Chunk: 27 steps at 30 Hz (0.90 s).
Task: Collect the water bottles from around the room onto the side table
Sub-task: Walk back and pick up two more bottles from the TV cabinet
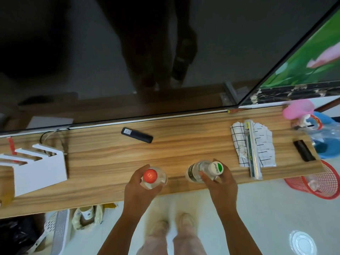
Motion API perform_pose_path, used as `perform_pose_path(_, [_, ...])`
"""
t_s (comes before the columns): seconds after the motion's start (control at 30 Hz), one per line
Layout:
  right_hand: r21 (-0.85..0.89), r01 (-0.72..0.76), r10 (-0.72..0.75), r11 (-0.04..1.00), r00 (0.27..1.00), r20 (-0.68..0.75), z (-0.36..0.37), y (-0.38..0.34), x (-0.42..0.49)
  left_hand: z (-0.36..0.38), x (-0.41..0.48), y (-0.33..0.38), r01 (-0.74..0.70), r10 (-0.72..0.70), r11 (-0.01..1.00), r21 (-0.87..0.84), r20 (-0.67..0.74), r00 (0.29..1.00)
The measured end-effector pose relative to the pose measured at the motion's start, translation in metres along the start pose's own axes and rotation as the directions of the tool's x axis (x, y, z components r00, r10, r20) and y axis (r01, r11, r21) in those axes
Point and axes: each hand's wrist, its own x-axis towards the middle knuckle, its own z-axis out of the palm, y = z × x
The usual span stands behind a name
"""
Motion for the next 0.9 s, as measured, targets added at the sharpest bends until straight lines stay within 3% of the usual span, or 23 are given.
perform_pose_path(0.23, [-0.022, 0.048, -0.049, 0.999, 0.998, -0.04, -0.039, -0.068, -0.05, -0.034, -0.04, 0.068, -0.207, 0.206, 0.978, -0.009, 0.134, 0.969])
perform_pose_path(0.57, [0.007, 0.141, -0.137, 0.99, 0.968, -0.209, -0.093, -0.14, -0.13, -0.053, -0.103, 0.145, -0.42, 0.441, 0.897, -0.138, 0.327, 0.836])
perform_pose_path(0.9, [-0.012, 0.168, -0.156, 0.986, 0.885, -0.438, -0.148, -0.146, -0.209, -0.032, -0.163, 0.18, -0.605, 0.566, 0.781, -0.154, 0.582, 0.583])
